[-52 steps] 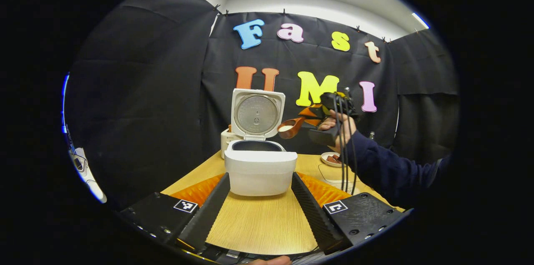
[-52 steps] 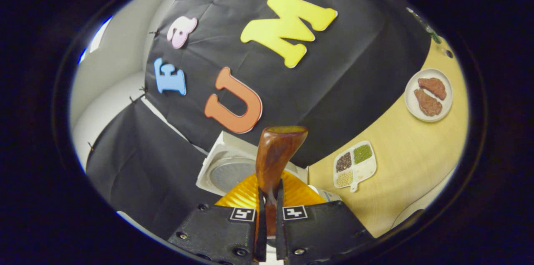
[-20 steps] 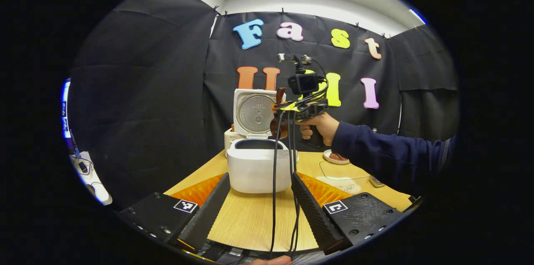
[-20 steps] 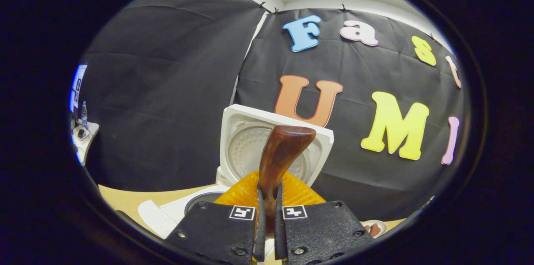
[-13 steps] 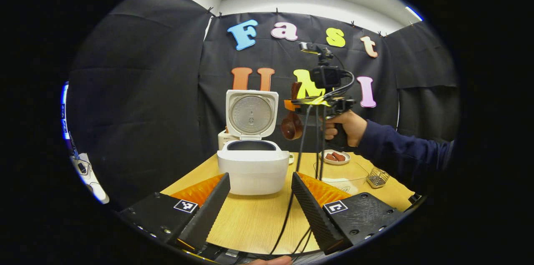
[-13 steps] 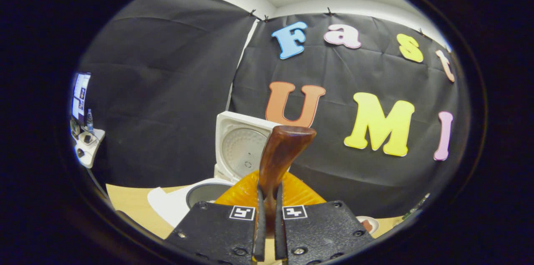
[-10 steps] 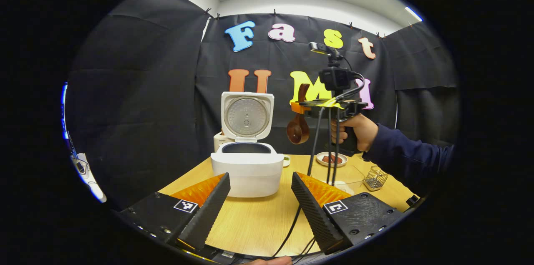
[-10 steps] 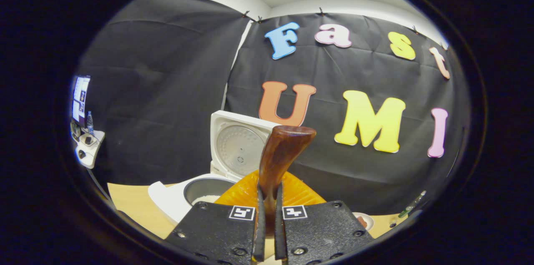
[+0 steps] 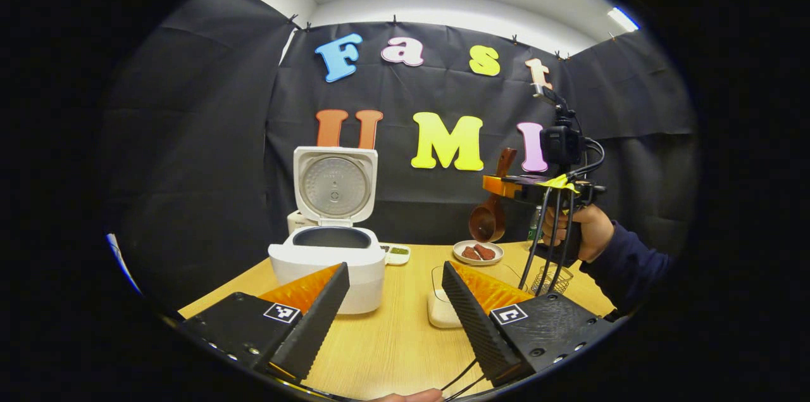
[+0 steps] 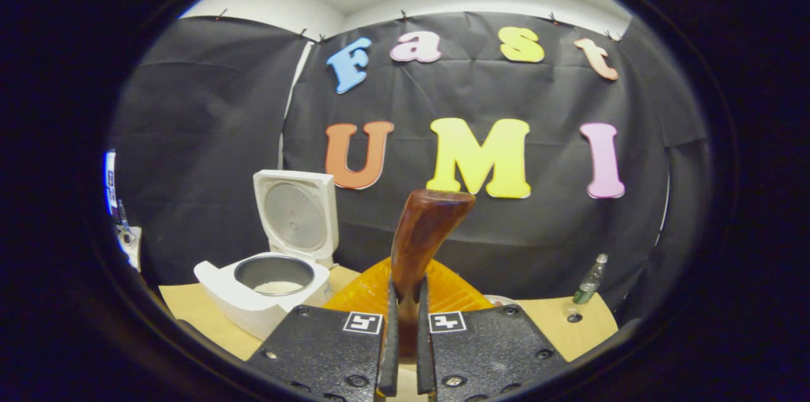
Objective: Close the left gripper, press the button to open the rice cooker; take a wooden spoon from the chopstick holder with the right hand, scoop a spoonful of rice and pour it into the rice cooker, then put the wooden spoon back into the chopstick holder.
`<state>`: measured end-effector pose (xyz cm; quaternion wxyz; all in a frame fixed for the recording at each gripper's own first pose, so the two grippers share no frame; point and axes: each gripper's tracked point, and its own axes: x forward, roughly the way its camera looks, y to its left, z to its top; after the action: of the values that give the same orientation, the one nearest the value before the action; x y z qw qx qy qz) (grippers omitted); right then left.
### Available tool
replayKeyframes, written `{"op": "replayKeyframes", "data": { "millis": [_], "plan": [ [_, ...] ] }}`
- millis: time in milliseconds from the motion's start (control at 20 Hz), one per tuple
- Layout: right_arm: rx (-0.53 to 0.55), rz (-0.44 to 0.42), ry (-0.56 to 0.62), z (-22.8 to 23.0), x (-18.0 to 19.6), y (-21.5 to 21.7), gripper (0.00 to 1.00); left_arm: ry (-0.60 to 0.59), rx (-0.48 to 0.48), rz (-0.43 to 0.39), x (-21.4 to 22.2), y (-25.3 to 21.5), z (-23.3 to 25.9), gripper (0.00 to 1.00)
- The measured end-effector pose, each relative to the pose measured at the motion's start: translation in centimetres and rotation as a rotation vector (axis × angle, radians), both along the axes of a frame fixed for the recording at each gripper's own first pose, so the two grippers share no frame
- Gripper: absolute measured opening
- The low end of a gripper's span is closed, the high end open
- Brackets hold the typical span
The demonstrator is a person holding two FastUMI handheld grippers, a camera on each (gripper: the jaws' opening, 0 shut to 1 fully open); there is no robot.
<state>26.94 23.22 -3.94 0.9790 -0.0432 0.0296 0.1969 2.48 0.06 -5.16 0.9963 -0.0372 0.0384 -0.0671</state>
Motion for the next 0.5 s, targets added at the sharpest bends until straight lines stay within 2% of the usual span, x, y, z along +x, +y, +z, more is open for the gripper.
{"op": "replayKeyframes", "data": {
  "millis": [250,500],
  "plan": [
    [0.012,-0.117,0.058,-2.2,0.5,-7.8,0.14,-0.006,0.012,-0.033,1.1,-2.3,0.0,0.94],
    [0.031,-0.204,0.151,-5.6,0.2,-13.8,0.15,-0.002,0.005,-0.035,2.2,-2.4,-0.3,0.94]
  ]
}}
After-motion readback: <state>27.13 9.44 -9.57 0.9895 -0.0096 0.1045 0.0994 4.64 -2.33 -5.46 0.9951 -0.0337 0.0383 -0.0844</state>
